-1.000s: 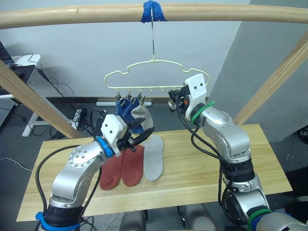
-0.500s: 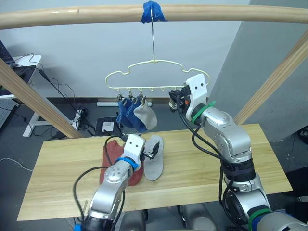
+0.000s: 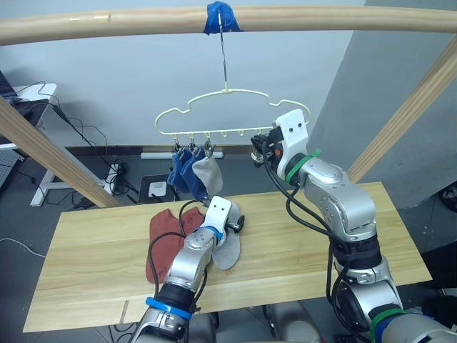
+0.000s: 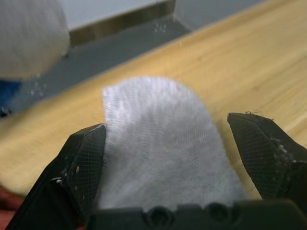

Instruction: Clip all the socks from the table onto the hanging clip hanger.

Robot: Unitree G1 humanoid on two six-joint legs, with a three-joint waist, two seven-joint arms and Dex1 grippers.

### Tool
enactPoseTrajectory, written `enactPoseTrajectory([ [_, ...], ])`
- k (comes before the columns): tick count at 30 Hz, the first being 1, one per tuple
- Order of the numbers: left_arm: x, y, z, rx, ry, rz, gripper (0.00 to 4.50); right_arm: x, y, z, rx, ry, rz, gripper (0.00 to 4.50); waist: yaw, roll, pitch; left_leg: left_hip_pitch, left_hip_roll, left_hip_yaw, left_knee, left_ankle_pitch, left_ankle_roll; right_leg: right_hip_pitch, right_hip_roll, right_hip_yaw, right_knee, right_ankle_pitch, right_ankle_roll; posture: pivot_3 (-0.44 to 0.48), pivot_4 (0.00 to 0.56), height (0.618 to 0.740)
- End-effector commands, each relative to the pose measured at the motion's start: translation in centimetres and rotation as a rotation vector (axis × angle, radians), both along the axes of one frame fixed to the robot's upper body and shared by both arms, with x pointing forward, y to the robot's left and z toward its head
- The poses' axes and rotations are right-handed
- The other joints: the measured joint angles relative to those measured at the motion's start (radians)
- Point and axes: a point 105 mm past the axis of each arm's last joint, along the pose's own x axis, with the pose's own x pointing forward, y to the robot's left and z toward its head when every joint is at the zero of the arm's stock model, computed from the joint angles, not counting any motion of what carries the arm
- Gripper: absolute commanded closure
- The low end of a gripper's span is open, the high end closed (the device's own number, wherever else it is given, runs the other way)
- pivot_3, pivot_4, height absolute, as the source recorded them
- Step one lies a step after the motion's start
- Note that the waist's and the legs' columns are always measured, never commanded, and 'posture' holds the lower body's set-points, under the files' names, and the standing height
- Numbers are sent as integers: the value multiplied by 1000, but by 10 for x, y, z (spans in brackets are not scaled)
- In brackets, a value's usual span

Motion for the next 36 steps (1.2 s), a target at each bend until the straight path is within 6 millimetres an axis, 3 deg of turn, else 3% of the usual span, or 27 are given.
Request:
enactPoseTrajectory([
  [1, -1, 1, -7, 21, 27, -2, 35, -8, 6, 16, 20, -55, 33, 4500, -2, 0, 0, 0, 0, 0, 0, 0, 0, 0, 0, 0, 0, 0, 0, -254, 243, 740],
  [5, -1, 5, -10, 50, 40, -26, 570, -8, 6, 16, 22, -52, 31, 4500, -4, 0, 0, 0, 0, 0, 0, 0, 0, 0, 0, 0, 0, 0, 0, -261, 243, 740],
  [16, -5, 8, -11, 112, 7, -91, 3569, -9, 6, 16, 31, -49, 30, 4500, -5, 0, 0, 0, 0, 0, 0, 0, 0, 0, 0, 0, -1, 0, 0, -262, 241, 740],
  [18, -3, 2, -3, 137, -64, -137, 4053, -9, 6, 16, 32, -48, 28, 4500, -5, 0, 0, 0, 0, 0, 0, 0, 0, 0, 0, 0, -1, 0, 0, -262, 241, 740],
  [20, 2, -12, 23, 198, -243, -230, 4485, -9, 6, 17, 35, -49, 26, 4500, -5, 0, 0, 0, 0, 0, -1, 0, 0, 0, 0, 0, -2, 0, 0, -262, 241, 740],
  [22, 6, -27, 52, 230, -420, -291, 4485, -10, 5, 18, 42, -48, 24, 4500, -5, 0, 1, 0, 0, 0, -1, 0, 0, 0, 0, 0, -3, 0, 0, -271, 245, 740],
  [26, 15, -45, 93, 150, -585, -274, 4485, -11, 5, 21, 53, -47, 25, 4500, -4, 0, 1, -2, 0, 0, -1, 0, 0, 0, -1, 0, -5, 0, 0, -271, 245, 740],
  [31, 17, -59, 124, 23, -660, -235, 4485, -13, 6, 24, 61, -44, 31, 4500, -9, 0, 1, -4, 0, 0, -2, 0, 0, 0, -1, -1, -9, 0, 0, -276, 244, 740],
  [36, 14, -59, 142, 51, -778, -225, 4485, -14, 5, 23, 61, -37, 29, 4500, -26, 0, 1, -7, 1, -1, -2, 0, 0, -2, -1, -1, -10, 0, 0, -281, 245, 740],
])
